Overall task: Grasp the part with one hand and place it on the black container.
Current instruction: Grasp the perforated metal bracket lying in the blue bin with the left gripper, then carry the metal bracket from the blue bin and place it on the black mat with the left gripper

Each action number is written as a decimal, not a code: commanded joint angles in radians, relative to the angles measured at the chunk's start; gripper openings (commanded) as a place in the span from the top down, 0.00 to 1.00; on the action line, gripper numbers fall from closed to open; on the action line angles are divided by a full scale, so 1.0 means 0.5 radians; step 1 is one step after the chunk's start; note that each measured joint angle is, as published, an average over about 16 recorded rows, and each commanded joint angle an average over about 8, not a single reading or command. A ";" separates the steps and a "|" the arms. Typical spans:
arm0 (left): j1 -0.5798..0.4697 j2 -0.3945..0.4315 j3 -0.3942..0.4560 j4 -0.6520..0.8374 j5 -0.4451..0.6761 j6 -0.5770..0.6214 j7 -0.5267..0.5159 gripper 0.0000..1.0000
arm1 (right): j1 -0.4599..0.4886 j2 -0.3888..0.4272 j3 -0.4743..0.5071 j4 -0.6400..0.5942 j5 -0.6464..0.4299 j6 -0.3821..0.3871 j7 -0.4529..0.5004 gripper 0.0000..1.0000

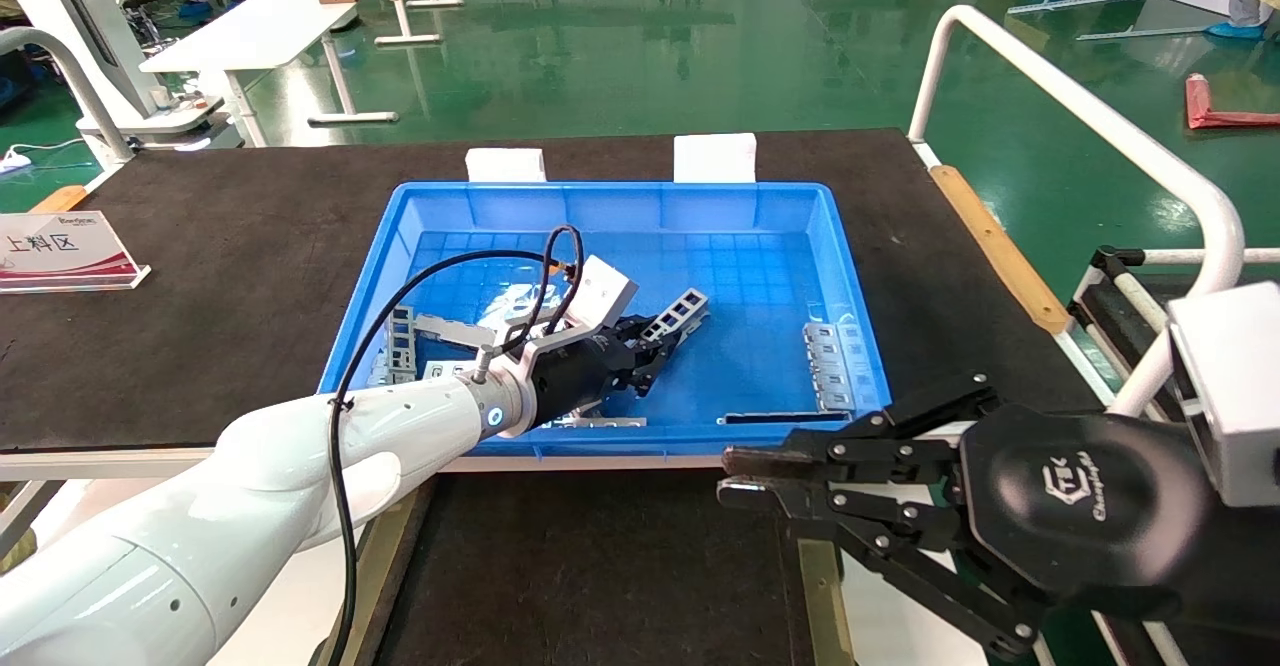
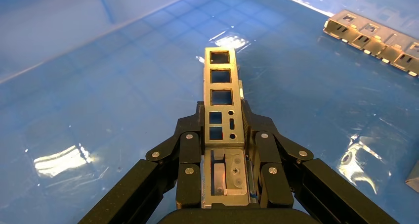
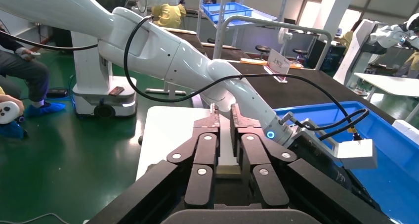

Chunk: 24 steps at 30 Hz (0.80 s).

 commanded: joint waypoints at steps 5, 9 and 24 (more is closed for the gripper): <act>-0.036 -0.004 -0.004 -0.012 -0.088 0.070 0.110 1.00 | 0.000 0.000 -0.001 0.000 0.001 0.000 0.000 1.00; -0.065 -0.016 -0.018 -0.002 -0.142 0.180 0.211 1.00 | 0.000 0.001 -0.001 0.000 0.001 0.001 -0.001 1.00; -0.073 -0.286 -0.108 -0.126 -0.291 1.033 0.546 1.00 | 0.001 0.001 -0.003 0.000 0.002 0.001 -0.002 1.00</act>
